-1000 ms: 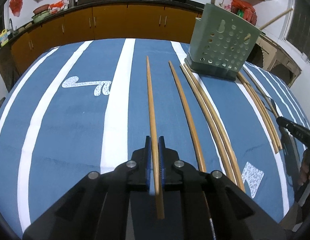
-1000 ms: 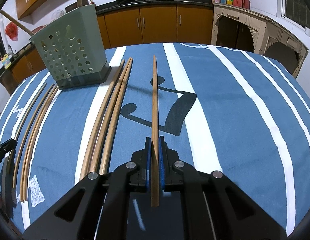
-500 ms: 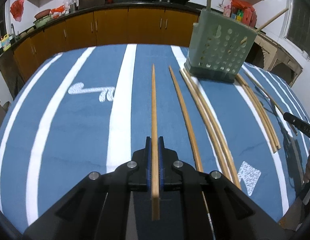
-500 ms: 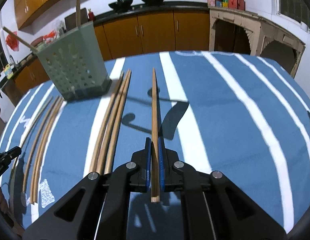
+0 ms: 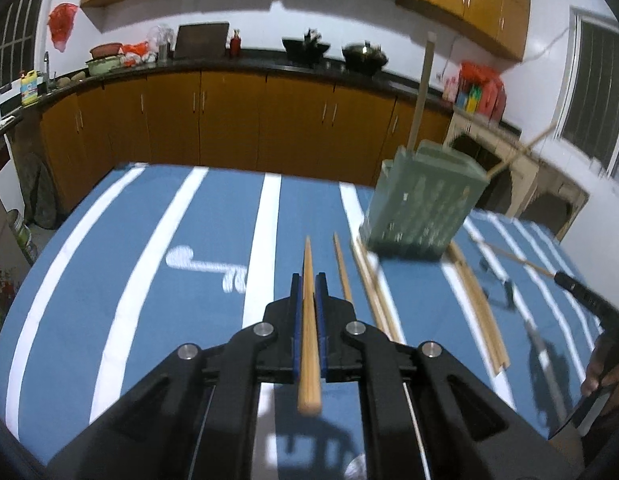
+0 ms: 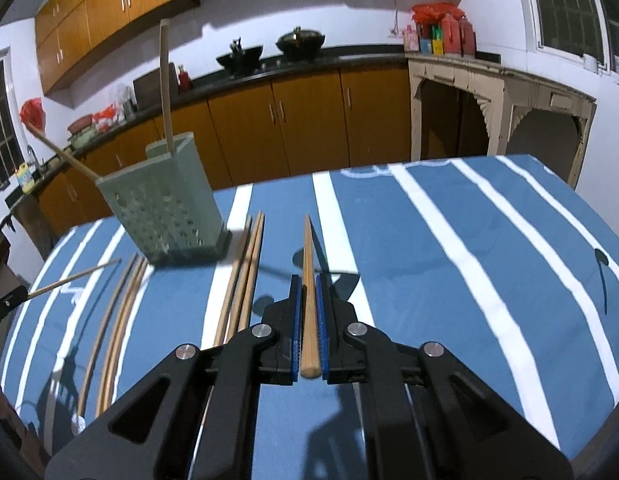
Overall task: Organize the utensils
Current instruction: 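Raise both chopsticks upright and carry them above the green holder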
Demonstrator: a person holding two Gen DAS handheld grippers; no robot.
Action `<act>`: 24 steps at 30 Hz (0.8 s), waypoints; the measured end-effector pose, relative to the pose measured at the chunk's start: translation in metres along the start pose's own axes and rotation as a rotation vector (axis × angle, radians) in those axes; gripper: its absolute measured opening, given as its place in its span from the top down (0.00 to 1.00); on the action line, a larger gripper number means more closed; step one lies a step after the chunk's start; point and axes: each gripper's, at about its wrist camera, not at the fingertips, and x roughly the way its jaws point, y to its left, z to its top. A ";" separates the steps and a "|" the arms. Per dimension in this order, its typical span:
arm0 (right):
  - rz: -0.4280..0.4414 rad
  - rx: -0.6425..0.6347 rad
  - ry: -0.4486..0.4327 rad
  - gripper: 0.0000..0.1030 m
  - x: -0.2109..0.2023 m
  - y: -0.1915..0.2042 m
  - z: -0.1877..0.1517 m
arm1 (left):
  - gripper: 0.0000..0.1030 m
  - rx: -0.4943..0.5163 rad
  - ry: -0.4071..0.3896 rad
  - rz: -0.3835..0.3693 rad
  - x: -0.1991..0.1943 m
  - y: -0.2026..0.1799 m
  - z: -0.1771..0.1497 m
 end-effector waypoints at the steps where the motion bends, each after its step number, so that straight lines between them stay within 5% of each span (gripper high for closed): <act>1: -0.001 0.003 -0.011 0.92 -0.002 -0.001 0.002 | 0.93 -0.006 -0.015 -0.005 -0.003 0.000 0.003; 17: 0.012 0.013 -0.089 0.92 -0.017 -0.001 0.018 | 0.93 -0.019 -0.092 -0.021 -0.015 -0.002 0.024; 24: 0.058 0.013 -0.199 0.92 -0.044 0.007 0.047 | 0.93 0.020 -0.167 -0.022 -0.035 -0.009 0.050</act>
